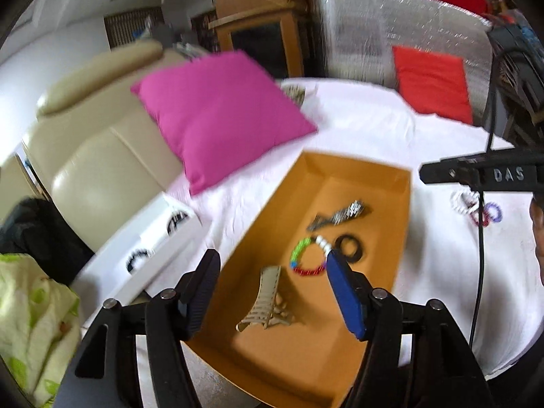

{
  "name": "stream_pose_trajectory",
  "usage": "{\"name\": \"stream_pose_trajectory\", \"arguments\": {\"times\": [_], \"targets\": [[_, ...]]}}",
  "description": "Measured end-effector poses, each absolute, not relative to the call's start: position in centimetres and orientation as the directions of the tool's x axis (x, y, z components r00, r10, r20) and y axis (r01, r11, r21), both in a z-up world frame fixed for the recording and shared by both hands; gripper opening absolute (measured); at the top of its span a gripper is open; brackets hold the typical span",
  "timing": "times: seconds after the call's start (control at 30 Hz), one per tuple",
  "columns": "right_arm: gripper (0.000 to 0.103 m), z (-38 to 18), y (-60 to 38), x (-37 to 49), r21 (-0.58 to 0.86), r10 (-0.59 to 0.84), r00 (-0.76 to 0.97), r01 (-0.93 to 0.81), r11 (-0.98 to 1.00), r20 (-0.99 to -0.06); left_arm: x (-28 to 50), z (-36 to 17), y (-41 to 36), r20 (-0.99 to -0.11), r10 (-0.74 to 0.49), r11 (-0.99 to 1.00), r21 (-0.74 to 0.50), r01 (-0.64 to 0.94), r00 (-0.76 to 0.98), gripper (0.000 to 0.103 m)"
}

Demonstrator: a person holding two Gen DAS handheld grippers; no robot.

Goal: Organize jewelry
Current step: 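Move both open tools back over the white, red and purple bracelets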

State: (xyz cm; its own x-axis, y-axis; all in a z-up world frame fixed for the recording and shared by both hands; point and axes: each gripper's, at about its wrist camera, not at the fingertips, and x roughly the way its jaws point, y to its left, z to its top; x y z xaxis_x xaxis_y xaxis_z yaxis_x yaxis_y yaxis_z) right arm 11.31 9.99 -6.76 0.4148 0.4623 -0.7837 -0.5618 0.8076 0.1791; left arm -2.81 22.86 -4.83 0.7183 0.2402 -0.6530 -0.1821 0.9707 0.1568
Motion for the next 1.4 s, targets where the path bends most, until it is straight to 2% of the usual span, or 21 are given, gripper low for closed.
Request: {"name": "stream_pose_trajectory", "arguments": {"times": [0.27, 0.73, 1.4], "targets": [[0.043, -1.5, 3.4, 6.2, 0.203, 0.508, 0.503, -0.542, 0.815, -0.699, -5.2, 0.6, 18.5, -0.538, 0.256, 0.962, 0.222, -0.158, 0.803, 0.071], [0.046, 2.4, -7.3, -0.4, 0.237, 0.507, 0.615, -0.469, 0.851, -0.605, -6.4, 4.8, 10.5, -0.453, 0.233, 0.944, 0.316, -0.089, 0.860, 0.073], [0.046, 0.3, -17.1, -0.3, 0.346, 0.486, 0.672, -0.344, 0.873, -0.558, -4.2, 4.6, 2.0, -0.456, 0.195, 0.909, 0.417, 0.015, 0.868, 0.073]]}}
